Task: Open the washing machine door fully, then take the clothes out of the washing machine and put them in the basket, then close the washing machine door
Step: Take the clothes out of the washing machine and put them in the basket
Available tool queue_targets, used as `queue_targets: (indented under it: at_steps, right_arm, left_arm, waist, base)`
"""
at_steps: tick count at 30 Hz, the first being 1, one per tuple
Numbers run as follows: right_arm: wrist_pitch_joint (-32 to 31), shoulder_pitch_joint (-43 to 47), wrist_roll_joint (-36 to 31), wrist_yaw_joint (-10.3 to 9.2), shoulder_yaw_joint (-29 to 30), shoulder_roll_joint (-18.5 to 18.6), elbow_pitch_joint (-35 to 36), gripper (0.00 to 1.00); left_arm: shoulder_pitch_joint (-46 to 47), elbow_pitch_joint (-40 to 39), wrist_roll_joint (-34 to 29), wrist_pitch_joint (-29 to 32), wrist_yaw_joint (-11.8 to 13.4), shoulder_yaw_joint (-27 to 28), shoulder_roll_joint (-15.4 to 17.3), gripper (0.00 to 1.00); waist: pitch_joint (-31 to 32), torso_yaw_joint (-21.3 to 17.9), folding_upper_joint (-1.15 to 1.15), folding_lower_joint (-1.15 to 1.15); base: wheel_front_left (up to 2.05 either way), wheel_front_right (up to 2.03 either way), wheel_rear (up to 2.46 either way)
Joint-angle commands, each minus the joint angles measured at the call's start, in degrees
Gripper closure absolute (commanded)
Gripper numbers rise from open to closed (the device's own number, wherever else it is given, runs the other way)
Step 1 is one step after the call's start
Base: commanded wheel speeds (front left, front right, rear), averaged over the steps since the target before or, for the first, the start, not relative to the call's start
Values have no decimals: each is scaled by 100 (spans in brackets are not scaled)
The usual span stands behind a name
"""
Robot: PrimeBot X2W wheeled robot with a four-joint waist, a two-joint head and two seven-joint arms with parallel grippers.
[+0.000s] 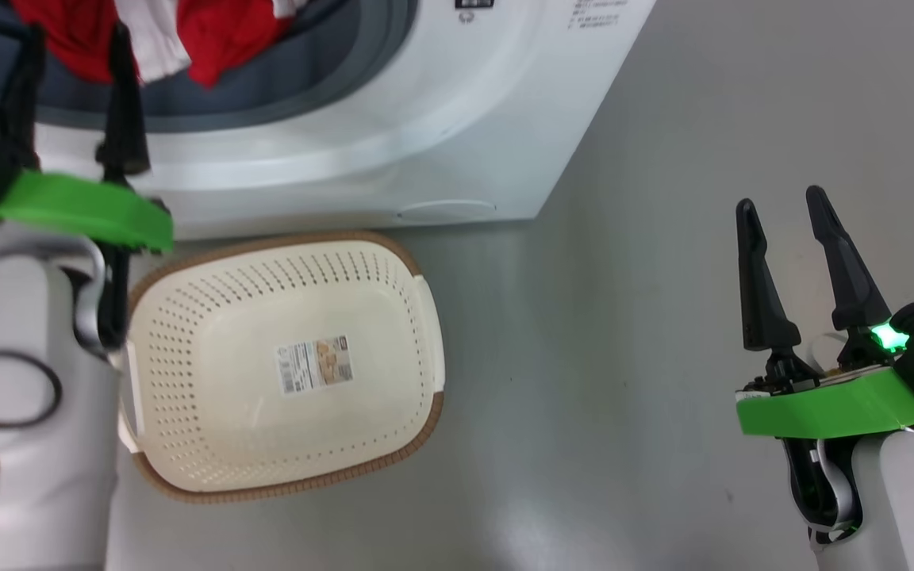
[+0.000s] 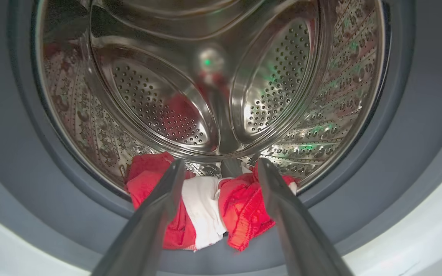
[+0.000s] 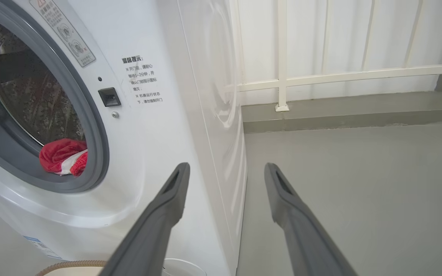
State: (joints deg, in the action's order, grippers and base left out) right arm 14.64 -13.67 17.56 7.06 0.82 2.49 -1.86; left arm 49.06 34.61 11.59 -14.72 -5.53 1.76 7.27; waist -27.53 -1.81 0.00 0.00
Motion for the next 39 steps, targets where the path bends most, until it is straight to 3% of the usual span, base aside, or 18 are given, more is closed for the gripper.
queue_targets:
  at_steps: [1,15,21,31,32,39]
  right_arm:
    - [36,-86,8,43,-167,39,166,0]
    - [36,-339,292,43,-347,39,111,0]
    - [36,-369,393,43,-388,39,84,0]
    - [36,-413,552,43,-476,39,74,0]
    - [36,-414,562,43,-480,39,72,0]
    - [36,-447,607,43,-479,39,48,0]
  left_arm:
    - [245,66,-60,-21,42,105,293,0]
    - [1982,2077,-551,767,445,-313,746,0]
    - [2375,2804,-843,1457,739,-568,939,0]
    - [2687,3410,-905,1950,850,-713,1160,1]
    - [2699,3431,-919,1929,876,-734,1180,100]
    - [2767,3514,-821,1633,917,-719,1250,100]
  waist:
    - [-320,-64,0,0]
    - [-832,-364,0,0]
    - [-901,-491,0,0]
    - [-1012,-706,0,0]
    - [-1017,-721,0,0]
    - [-1026,-759,0,0]
  base:
    - [0,0,0]
    - [0,0,0]
    - [0,0,0]
    - [0,0,0]
    - [0,0,0]
    - [0,0,0]
